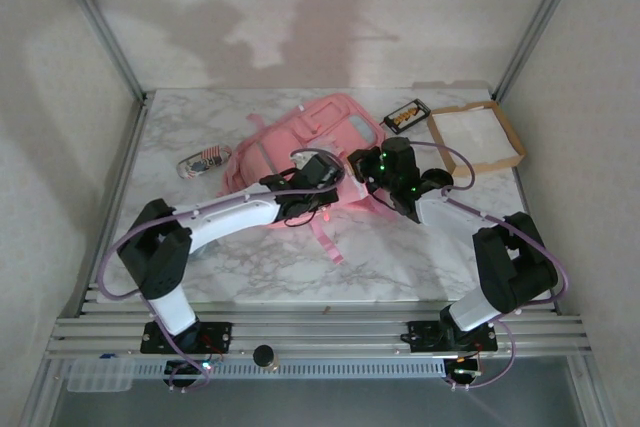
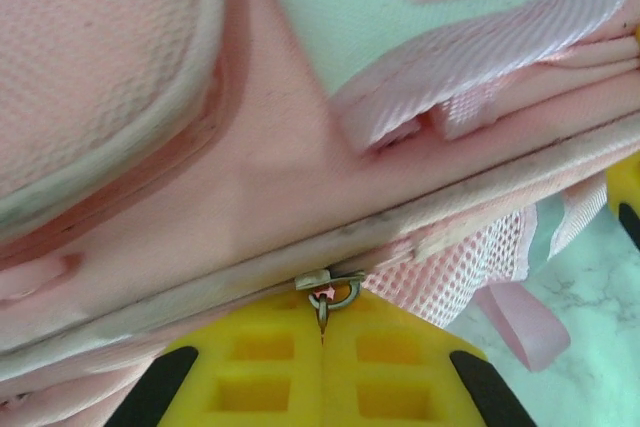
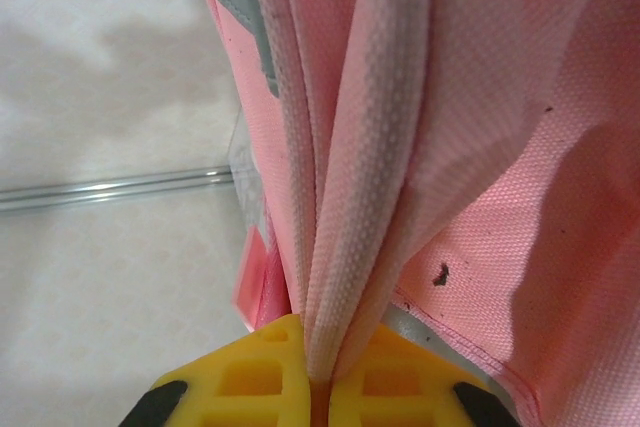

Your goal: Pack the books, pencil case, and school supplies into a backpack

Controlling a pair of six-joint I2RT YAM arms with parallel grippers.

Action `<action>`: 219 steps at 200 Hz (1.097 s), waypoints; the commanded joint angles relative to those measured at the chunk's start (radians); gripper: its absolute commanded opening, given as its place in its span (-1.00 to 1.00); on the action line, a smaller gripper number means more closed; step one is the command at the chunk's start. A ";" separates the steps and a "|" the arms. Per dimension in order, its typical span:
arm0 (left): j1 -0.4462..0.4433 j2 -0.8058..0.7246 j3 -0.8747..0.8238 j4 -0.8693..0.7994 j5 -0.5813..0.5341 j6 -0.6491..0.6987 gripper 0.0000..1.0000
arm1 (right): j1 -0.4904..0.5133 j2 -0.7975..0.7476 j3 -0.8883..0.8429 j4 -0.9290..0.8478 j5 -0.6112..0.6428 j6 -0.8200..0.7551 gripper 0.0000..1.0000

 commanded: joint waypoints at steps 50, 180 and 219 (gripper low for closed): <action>0.066 -0.198 -0.219 -0.087 0.024 0.123 -1.00 | -0.088 -0.001 0.097 0.001 -0.104 -0.098 -1.00; 0.078 -0.171 -0.166 0.073 0.115 0.193 -1.00 | 0.013 0.035 0.031 -0.104 -0.140 -0.176 0.31; 0.078 -0.168 -0.173 0.082 0.127 0.199 -1.00 | 0.126 0.001 0.005 -0.133 -0.051 -0.129 0.43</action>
